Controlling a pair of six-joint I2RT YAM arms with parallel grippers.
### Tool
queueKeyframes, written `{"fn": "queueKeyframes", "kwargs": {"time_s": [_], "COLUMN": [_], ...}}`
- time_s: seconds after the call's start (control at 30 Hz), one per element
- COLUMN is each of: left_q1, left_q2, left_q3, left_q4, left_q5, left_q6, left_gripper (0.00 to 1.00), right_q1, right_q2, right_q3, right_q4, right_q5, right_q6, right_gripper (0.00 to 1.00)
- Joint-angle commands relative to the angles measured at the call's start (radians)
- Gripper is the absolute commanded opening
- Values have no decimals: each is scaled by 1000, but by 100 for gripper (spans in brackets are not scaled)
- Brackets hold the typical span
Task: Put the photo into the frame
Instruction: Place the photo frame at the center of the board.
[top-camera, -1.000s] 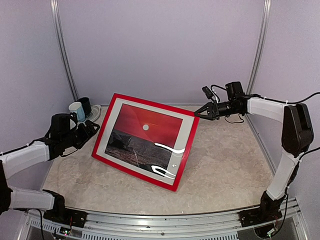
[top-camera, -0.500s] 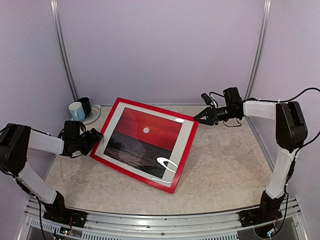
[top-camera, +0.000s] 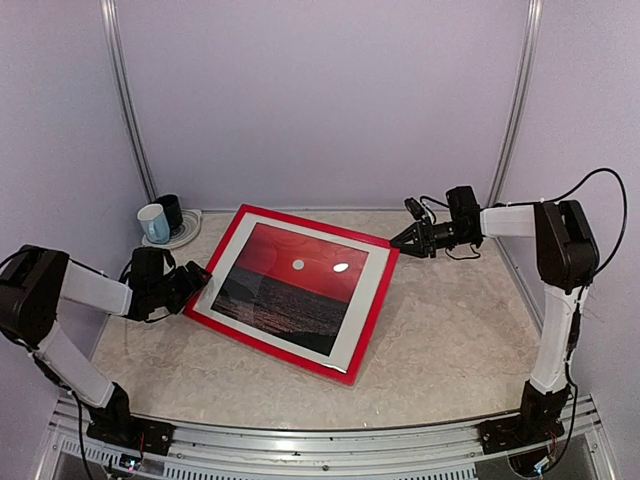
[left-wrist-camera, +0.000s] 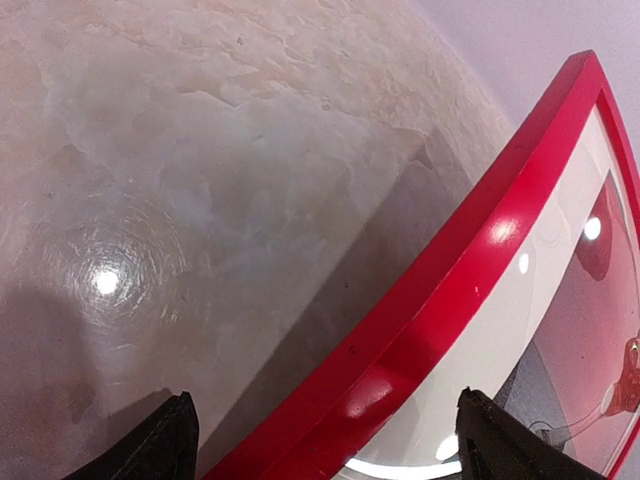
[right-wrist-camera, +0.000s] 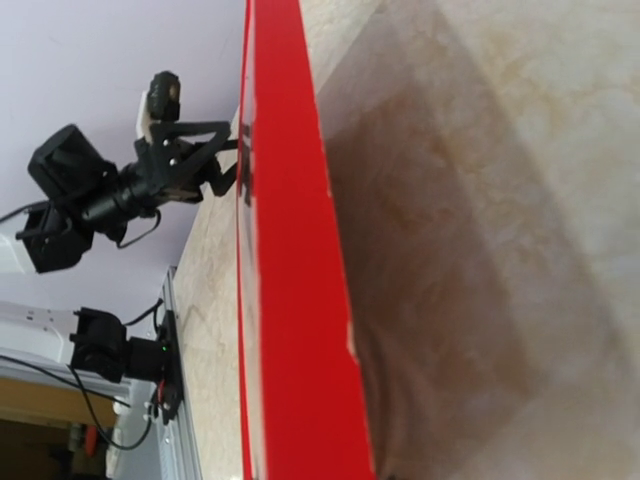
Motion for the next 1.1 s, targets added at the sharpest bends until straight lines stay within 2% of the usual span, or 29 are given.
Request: {"fn": "queueKeyframes", "kwargs": {"time_s": [0.0, 0.43, 1.07], "left_q1": [-27, -63, -158], "left_q2": [-19, -42, -137], "left_q3": [-35, -93, -157], "left_q4": [17, 52, 65], "left_q5": [45, 76, 77], "left_q6": [-9, -43, -103], "left_gripper": [88, 87, 87], "right_q1": [-31, -47, -89], "right_q2": [58, 188, 255], "right_q3": [56, 135, 151], "right_q4": [48, 38, 100], "right_q5": [71, 90, 160], "right_q6": [-4, 43, 210], "right_gripper": [0, 0, 14]}}
